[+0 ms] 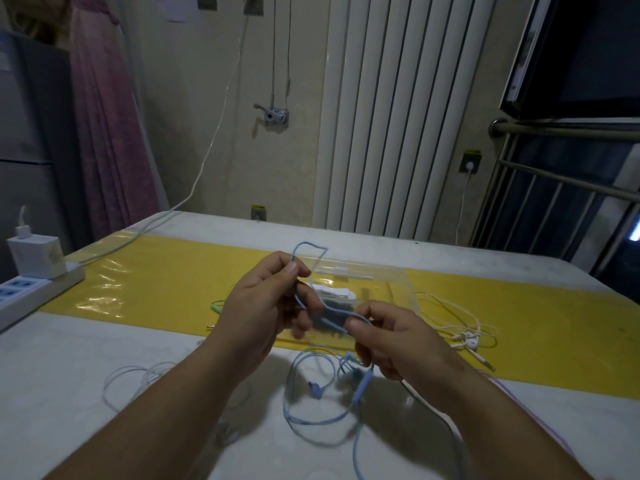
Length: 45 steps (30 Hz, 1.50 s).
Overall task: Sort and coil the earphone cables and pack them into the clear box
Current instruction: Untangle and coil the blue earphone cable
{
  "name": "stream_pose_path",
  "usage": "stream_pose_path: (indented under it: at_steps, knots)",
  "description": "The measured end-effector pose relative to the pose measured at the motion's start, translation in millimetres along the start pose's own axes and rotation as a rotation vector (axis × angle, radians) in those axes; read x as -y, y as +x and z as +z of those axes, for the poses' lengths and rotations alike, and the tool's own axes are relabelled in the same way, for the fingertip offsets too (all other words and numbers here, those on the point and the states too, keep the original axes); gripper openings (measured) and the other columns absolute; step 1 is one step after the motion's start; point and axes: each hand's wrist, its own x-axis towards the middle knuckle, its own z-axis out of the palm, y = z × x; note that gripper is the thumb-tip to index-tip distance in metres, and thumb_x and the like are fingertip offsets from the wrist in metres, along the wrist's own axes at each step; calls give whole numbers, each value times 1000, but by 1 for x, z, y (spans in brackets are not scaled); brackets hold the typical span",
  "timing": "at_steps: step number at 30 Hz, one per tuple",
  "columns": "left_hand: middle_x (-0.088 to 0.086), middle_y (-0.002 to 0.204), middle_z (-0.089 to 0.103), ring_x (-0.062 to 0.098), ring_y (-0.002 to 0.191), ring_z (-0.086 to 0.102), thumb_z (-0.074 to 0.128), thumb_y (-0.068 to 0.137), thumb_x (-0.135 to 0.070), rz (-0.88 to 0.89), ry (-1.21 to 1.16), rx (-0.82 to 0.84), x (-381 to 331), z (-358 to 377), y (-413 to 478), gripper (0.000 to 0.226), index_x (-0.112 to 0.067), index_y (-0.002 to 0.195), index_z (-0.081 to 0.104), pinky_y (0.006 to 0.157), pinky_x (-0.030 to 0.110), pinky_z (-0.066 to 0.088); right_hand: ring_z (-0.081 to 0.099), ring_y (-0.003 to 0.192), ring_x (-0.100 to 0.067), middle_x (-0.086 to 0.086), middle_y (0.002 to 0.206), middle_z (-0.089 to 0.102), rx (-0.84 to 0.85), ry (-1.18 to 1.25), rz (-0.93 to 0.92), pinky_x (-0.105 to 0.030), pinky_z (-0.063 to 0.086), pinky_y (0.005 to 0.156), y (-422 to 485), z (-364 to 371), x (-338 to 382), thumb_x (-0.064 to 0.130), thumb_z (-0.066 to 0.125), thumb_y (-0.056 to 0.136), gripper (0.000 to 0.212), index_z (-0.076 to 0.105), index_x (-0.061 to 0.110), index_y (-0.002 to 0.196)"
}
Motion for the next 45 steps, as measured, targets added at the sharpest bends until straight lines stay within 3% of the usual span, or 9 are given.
stream_pose_path:
  at_steps: [4, 15, 20, 24, 29, 33, 37, 40, 45]
  knots:
    - [8, 51, 45, 17, 42, 28, 43, 96, -9, 37, 10, -135, -5, -11, 8, 17, -11, 81, 53, 43, 26, 14, 31, 48, -9, 9, 51, 43, -26, -83, -24, -21, 25, 48, -1, -10, 0, 7, 61, 91, 16, 66, 10, 76]
    - [14, 55, 52, 21, 39, 42, 49, 83, -18, -58, -110, 68, -4, 1, -1, 10, -8, 83, 51, 37, 23, 37, 37, 51, -12, 1, 65, 56, -140, 39, -9, -24, 28, 48, 4, 1, -2, 16, 45, 100, 30, 64, 6, 79]
    - [15, 54, 51, 21, 38, 42, 48, 83, -17, -69, -172, 91, -4, 1, -1, 9, -9, 81, 52, 38, 23, 36, 43, 54, -5, 17, 60, 62, -179, -73, -30, -15, 34, 49, 7, 3, -5, 18, 46, 101, 25, 67, 9, 90]
    - [15, 53, 51, 20, 37, 41, 47, 83, -17, -61, -207, 91, -5, 0, 0, 9, -9, 81, 51, 37, 23, 36, 50, 60, -8, -1, 95, 74, -107, -47, -27, -19, 36, 47, 6, 8, -4, 19, 46, 101, 25, 69, 11, 93]
    - [14, 53, 50, 18, 36, 39, 47, 84, -18, -55, -237, 81, -5, -2, 1, 9, -10, 82, 51, 39, 21, 35, 51, 65, -12, -5, 100, 73, -104, -104, -17, -11, 38, 48, 5, 13, -5, 17, 46, 101, 25, 69, 11, 96]
    - [12, 52, 49, 18, 36, 38, 44, 86, -17, -57, -264, 55, -6, -4, 2, 10, -11, 81, 51, 39, 20, 34, 47, 57, -14, -11, 89, 75, -37, -34, 73, -16, 34, 43, 5, 13, -5, 19, 44, 102, 26, 67, 7, 100]
    - [11, 51, 48, 17, 38, 34, 45, 90, -22, -33, -209, -20, -6, -5, 2, 15, -13, 80, 53, 44, 21, 22, 42, 49, -12, -6, 62, 65, 77, 34, 60, -19, 30, 44, 2, 9, -4, 24, 65, 85, 14, 72, 15, 79]
    - [6, 49, 47, 14, 37, 29, 49, 90, -26, 40, -158, -154, -5, -9, 6, 17, -15, 77, 52, 46, 26, 13, 45, 46, -13, -5, 50, 54, 37, 96, 4, -19, 33, 47, 0, 0, 0, 18, 69, 81, 11, 70, 10, 74]
    - [2, 52, 53, 12, 39, 29, 49, 97, -21, 44, -194, -337, -7, -14, 10, 25, -18, 72, 45, 43, 22, 19, 38, 45, -20, -6, 48, 41, -1, 173, -27, -28, 35, 47, -5, -13, 8, 26, 64, 80, 24, 65, 4, 74]
